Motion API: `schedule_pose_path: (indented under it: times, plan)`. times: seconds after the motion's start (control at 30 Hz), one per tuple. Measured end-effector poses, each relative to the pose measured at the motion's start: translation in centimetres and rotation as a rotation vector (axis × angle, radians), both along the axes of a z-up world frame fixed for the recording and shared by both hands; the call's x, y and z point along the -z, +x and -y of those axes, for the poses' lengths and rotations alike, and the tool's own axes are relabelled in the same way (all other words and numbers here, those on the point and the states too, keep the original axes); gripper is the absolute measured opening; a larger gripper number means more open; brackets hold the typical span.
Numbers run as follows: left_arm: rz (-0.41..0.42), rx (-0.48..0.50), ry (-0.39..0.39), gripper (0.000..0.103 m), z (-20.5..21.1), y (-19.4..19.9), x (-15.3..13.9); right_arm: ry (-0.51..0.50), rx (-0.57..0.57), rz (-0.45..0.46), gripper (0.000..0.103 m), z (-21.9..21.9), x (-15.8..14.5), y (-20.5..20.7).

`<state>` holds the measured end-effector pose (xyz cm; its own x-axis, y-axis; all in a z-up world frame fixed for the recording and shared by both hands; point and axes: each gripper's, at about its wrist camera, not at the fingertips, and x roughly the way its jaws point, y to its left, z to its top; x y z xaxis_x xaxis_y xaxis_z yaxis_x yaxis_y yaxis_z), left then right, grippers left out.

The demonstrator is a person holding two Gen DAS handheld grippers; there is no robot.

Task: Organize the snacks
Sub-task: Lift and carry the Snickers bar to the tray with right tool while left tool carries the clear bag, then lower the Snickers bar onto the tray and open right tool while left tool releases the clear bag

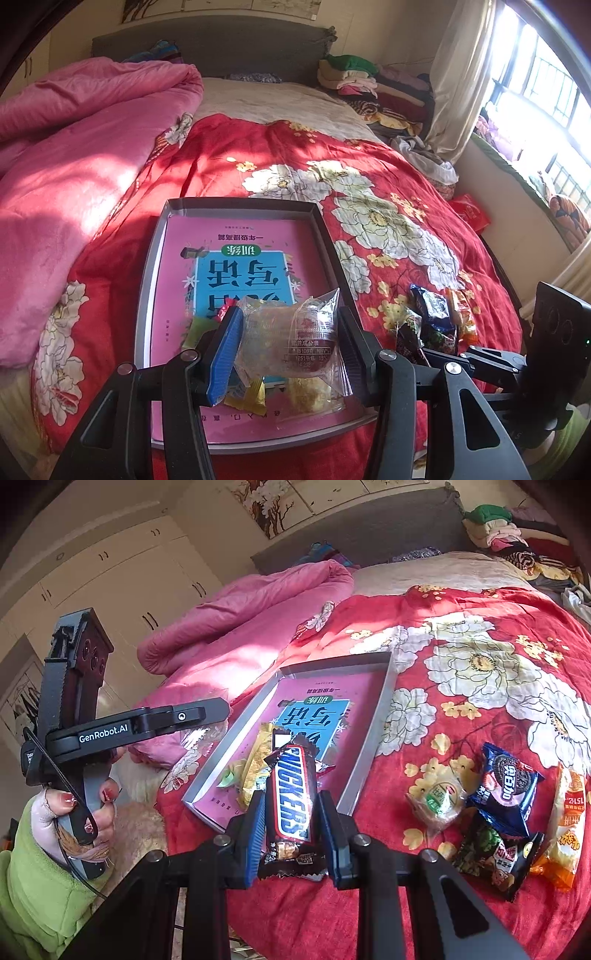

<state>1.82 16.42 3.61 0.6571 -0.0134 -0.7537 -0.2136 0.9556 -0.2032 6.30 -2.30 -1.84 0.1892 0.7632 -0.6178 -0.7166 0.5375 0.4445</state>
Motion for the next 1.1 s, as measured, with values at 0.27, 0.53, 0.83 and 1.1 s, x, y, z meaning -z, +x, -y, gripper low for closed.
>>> schedule_pose_path:
  times: [0.27,0.53,0.83,1.1]
  plan:
    - [-0.010,-0.044,0.002,0.053,-1.8,-1.4,0.5,-0.025,-0.035,0.011,0.029,-2.4,0.3,-0.5]
    - [-0.019,-0.105,-0.004,0.053,-4.3,-3.4,1.2,-0.035,-0.037,0.019,0.029,-3.6,0.2,-0.5]
    - [-0.066,-0.132,0.019,0.053,-5.5,-4.6,2.9,-0.050,-0.028,0.018,0.029,-5.1,0.3,-0.2]
    - [-0.123,-0.121,0.001,0.053,-5.2,-3.7,5.2,-0.076,-0.027,0.014,0.029,-5.3,1.7,-0.6]
